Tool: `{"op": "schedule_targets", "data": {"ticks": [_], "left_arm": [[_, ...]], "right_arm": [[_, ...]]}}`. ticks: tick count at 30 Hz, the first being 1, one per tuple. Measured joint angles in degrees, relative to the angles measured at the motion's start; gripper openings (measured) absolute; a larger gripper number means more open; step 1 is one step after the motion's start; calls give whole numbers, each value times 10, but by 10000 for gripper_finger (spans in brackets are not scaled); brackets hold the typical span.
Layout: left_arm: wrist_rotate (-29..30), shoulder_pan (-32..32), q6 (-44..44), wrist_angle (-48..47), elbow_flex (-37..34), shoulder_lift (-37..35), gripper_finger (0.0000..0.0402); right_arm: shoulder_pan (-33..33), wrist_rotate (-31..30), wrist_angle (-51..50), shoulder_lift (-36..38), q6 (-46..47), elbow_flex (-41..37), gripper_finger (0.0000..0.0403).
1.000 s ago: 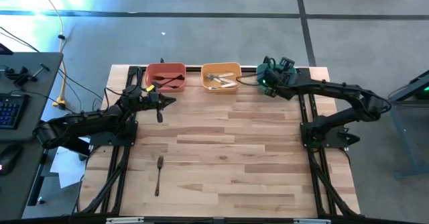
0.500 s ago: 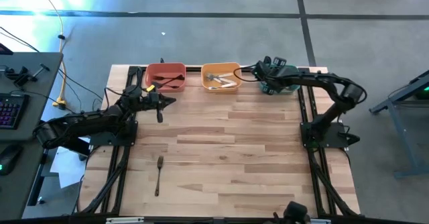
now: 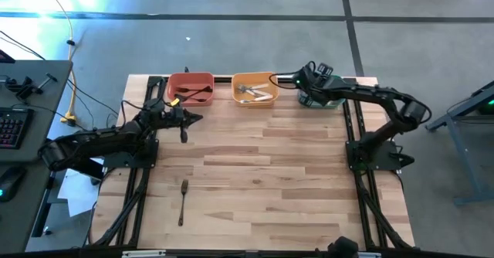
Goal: Sort silverware by color (type)
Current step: Put the black fork into the orange bin
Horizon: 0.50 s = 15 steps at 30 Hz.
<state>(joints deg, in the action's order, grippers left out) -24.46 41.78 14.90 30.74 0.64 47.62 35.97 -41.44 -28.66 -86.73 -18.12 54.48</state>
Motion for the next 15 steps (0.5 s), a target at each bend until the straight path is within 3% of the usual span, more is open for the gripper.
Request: {"op": "schedule_targets", "data": {"ticks": [3, 6, 12, 15], "left_arm": [[0, -18, -11, 1, 0, 0, 0], [26, -50, -25, 2, 3, 0, 0], [142, -158, -43, -59, 30, 0, 0], [211, -225, -64, -131, 61, 0, 0]], "right_arm": [[-8, 66, 25, 31, 53, -5, 61], [-23, 149, 133, 58, 65, -46, 13], [-60, 327, 458, 80, 66, -176, 14], [-80, 371, 575, 80, 67, -218, 3]]}}
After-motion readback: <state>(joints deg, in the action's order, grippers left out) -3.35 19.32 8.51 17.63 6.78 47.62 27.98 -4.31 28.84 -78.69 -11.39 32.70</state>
